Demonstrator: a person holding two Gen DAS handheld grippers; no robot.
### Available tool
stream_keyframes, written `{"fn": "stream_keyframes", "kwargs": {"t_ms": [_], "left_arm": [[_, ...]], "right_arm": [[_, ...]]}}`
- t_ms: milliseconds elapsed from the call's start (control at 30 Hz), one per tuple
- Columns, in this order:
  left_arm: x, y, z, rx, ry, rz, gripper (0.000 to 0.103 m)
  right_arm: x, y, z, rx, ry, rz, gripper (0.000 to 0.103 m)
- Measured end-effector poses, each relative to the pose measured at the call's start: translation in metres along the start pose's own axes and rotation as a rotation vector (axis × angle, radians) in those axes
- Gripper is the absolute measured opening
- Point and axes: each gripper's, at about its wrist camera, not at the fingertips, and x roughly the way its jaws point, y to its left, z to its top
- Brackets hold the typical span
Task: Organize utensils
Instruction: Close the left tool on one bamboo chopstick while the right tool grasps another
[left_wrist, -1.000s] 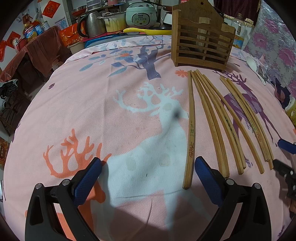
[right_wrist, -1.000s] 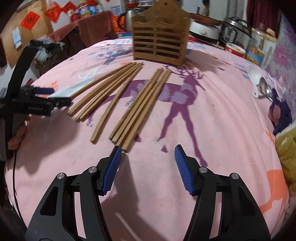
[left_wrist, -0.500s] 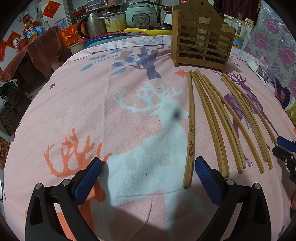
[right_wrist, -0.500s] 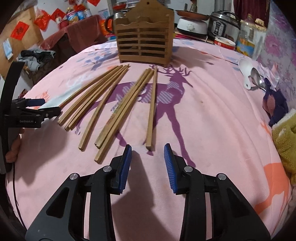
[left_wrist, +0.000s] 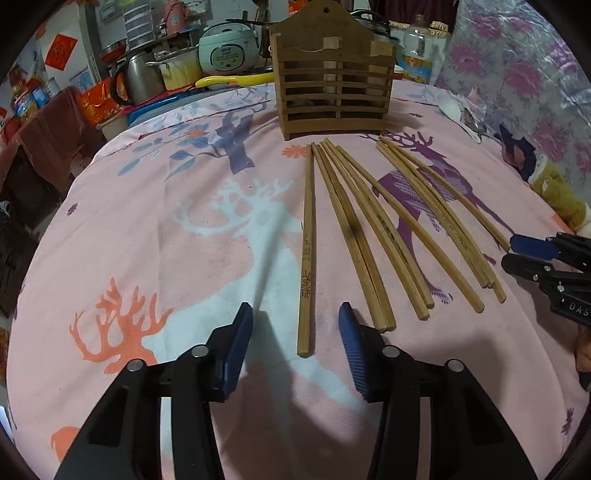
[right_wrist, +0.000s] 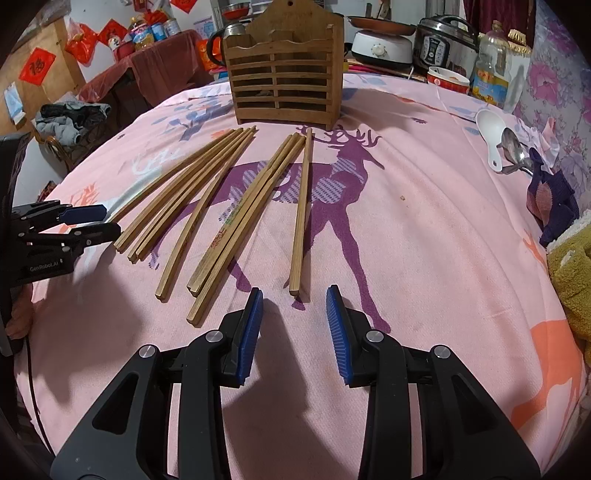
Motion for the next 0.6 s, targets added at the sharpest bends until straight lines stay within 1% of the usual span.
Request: {"fn": "stream_keyframes", "kwargs": {"t_ms": [33, 67, 133, 167, 233, 333, 433, 500, 533, 567, 600], "left_arm": [[0.000, -0.002, 0.000, 0.001, -0.002, -0.006, 0.036], [-0.001, -0.003, -0.001, 0.003, -0.004, -0.008, 0.035], [-0.003, -0.006, -0.001, 0.006, -0.022, 0.025, 0.036], [-0.005, -0.007, -0.002, 0.008, -0.030, 0.026, 0.036], [-0.007, -0.010, -0.002, 0.017, -0.036, 0.008, 0.036], [0.000, -0.015, -0.002, 0.045, -0.012, 0.018, 0.034], [0.000, -0.012, -0.002, 0.032, -0.006, -0.012, 0.033], [-0.001, -0.010, -0.002, 0.022, -0.005, -0.033, 0.023], [-0.002, -0.010, -0.002, 0.022, -0.006, -0.040, 0.011], [-0.002, -0.011, -0.002, 0.024, -0.006, -0.045, 0.006], [-0.003, -0.012, -0.003, 0.027, -0.008, -0.041, 0.006]], "right_arm": [[0.000, 0.000, 0.000, 0.000, 0.000, 0.000, 0.036], [0.000, 0.000, 0.000, 0.000, 0.000, 0.000, 0.036], [0.000, 0.000, 0.000, 0.000, 0.000, 0.000, 0.036], [0.000, 0.000, 0.000, 0.000, 0.000, -0.001, 0.036], [0.000, 0.000, 0.000, -0.001, 0.000, -0.001, 0.036], [0.000, 0.001, 0.000, -0.003, 0.000, -0.001, 0.037], [0.001, 0.001, 0.001, -0.002, 0.001, 0.003, 0.037], [0.001, 0.001, 0.001, -0.002, 0.000, 0.011, 0.026], [0.001, 0.001, 0.001, -0.003, -0.003, 0.018, 0.014], [0.001, 0.001, 0.001, -0.003, -0.002, 0.028, 0.006], [0.001, 0.002, 0.001, -0.004, -0.001, 0.035, 0.006]]}}
